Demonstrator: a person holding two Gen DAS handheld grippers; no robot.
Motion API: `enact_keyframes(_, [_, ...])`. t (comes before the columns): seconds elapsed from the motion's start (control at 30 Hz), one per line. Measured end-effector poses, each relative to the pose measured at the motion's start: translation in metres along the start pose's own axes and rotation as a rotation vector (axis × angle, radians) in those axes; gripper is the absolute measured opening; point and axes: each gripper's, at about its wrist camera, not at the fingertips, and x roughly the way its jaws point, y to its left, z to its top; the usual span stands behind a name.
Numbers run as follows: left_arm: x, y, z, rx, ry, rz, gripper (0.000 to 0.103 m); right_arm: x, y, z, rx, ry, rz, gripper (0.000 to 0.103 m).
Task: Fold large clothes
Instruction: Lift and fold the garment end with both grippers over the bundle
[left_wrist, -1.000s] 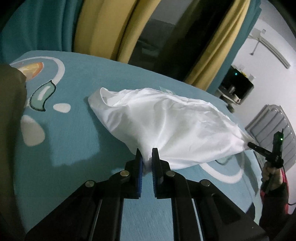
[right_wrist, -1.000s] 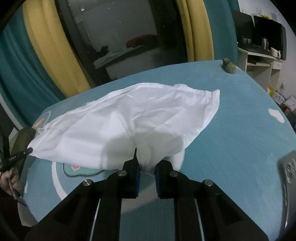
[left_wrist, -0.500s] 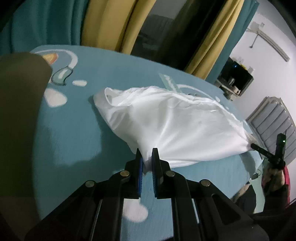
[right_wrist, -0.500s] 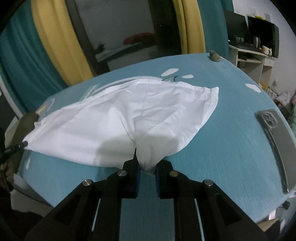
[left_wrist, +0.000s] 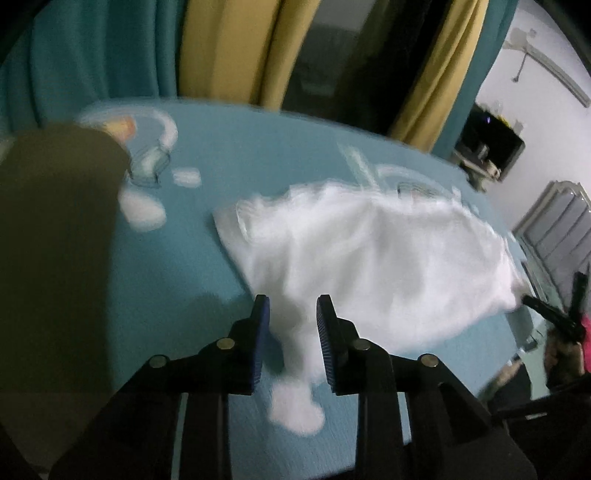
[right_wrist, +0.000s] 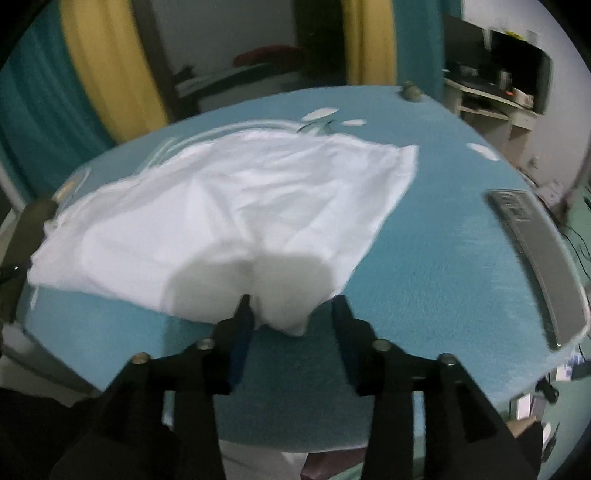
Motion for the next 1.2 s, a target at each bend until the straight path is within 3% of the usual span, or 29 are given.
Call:
enact_keyframes(0.17, [0.024,-0.019,0.034,0.072,0.030,-0.054,0.028,-0.016,0.008,0.019,0.037,-0.103,0.030,0.057])
enact_keyframes(0.27, [0.056,-0.038,0.045,0.138,0.090,-0.096,0.028,-0.009,0.021,0.029,0.021,-0.114,0.059,0.058])
enact_keyframes(0.43, [0.103,-0.045,0.064,0.146,0.179,-0.127,0.028,0.009,0.037,0.037,0.012,-0.107,0.123,0.059])
enact_keyframes(0.6, [0.144,-0.046,0.079,0.240,0.275,-0.067,0.028,0.028,0.054,0.039,-0.017,-0.059,0.164,0.059])
enact_keyframes(0.77, [0.159,-0.035,0.101,0.262,0.257,0.012,0.028,0.046,0.063,0.037,-0.031,-0.011,0.179,0.060])
enact_keyframes(0.87, [0.166,-0.022,0.116,0.224,0.230,0.006,0.028,0.051,0.064,0.039,-0.036,0.006,0.163,0.060])
enact_keyframes(0.97, [0.169,-0.014,0.129,0.210,0.180,0.118,0.028,0.055,0.062,0.043,-0.032,0.014,0.151,0.062])
enact_keyframes(1.03, [0.167,-0.011,0.136,0.183,0.156,0.136,0.028,0.057,0.062,0.046,-0.032,0.017,0.142,0.062])
enact_keyframes(1.13, [0.156,-0.032,0.141,0.255,0.137,0.023,0.028,0.059,0.062,0.051,-0.034,0.015,0.126,0.063])
enact_keyframes(1.2, [0.156,-0.051,0.139,0.343,0.149,0.000,0.028,0.059,0.063,0.055,-0.033,0.011,0.116,0.064])
